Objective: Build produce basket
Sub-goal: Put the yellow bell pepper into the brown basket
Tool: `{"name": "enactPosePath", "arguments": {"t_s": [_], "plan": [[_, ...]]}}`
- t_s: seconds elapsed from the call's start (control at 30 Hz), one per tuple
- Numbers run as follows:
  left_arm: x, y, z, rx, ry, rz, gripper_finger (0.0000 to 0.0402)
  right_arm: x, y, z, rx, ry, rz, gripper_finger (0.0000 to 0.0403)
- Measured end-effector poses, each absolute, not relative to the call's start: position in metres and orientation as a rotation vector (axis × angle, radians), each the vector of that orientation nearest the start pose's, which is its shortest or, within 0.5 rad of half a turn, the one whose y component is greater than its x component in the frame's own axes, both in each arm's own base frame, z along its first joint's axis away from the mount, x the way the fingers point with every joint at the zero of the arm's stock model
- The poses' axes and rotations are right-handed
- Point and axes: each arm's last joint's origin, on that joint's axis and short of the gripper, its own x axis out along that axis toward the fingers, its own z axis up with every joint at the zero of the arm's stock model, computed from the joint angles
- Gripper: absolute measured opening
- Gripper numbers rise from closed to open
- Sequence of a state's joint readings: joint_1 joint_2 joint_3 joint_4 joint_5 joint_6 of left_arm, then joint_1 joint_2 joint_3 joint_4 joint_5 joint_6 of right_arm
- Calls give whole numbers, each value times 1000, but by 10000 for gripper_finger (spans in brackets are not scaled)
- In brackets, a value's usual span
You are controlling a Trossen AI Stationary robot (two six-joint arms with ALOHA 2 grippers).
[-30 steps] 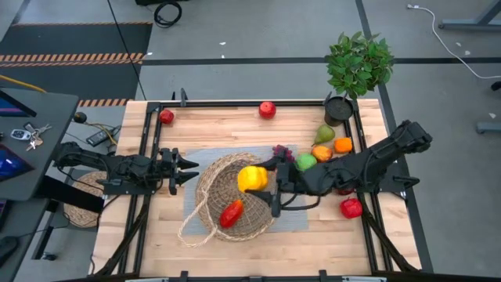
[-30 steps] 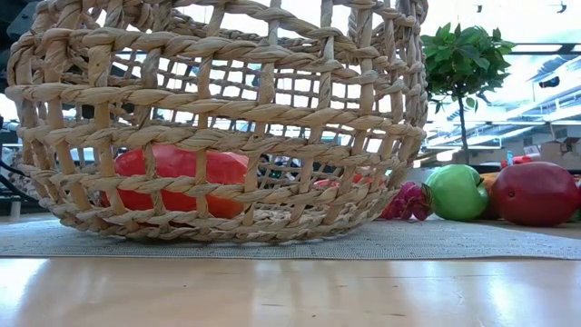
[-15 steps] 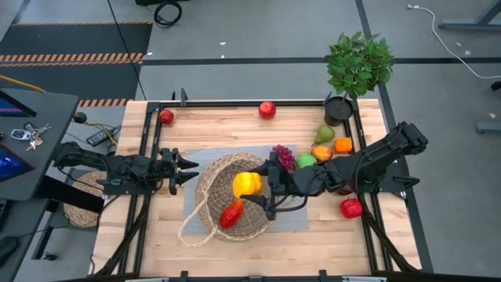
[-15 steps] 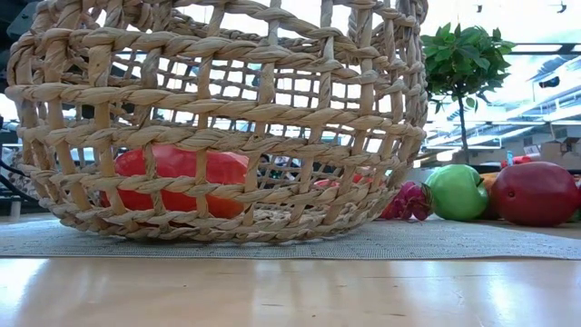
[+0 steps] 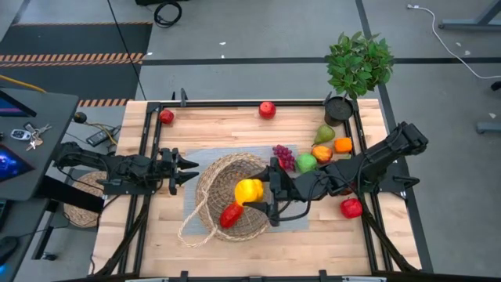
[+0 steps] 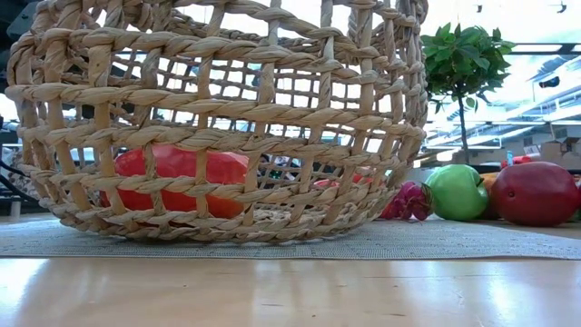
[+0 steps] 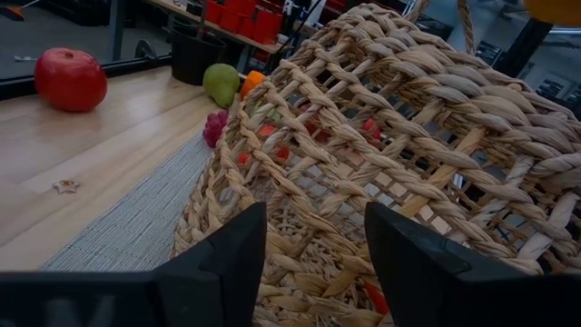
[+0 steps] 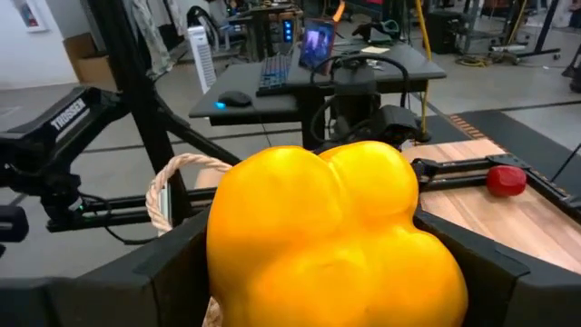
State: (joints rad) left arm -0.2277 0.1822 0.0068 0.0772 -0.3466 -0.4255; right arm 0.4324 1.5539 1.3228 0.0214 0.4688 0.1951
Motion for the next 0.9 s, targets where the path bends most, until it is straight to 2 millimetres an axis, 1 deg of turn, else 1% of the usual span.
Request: {"name": "enactPosePath", "arguments": {"t_s": [0.13, 0.23, 0.37, 0.43, 0.63, 0.77, 0.9], "plan": [[106, -15, 158, -397, 67, 137, 195, 332, 138, 350, 108, 185, -58, 323], [106, -15, 158, -398, 68, 136, 198, 336, 142, 343, 106, 200, -57, 323], [106, -14, 158, -397, 67, 137, 198, 346, 148, 329, 97, 223, -52, 323], [106, -15, 158, -396, 70, 137, 196, 349, 149, 327, 96, 215, -38, 323], [106, -14, 158, -397, 69, 137, 194, 350, 151, 339, 90, 188, -21, 323], [106, -15, 158, -397, 69, 137, 197, 348, 157, 347, 94, 177, -5, 323], [106, -14, 158, -397, 69, 137, 194, 345, 163, 347, 81, 181, 7, 323]]}}
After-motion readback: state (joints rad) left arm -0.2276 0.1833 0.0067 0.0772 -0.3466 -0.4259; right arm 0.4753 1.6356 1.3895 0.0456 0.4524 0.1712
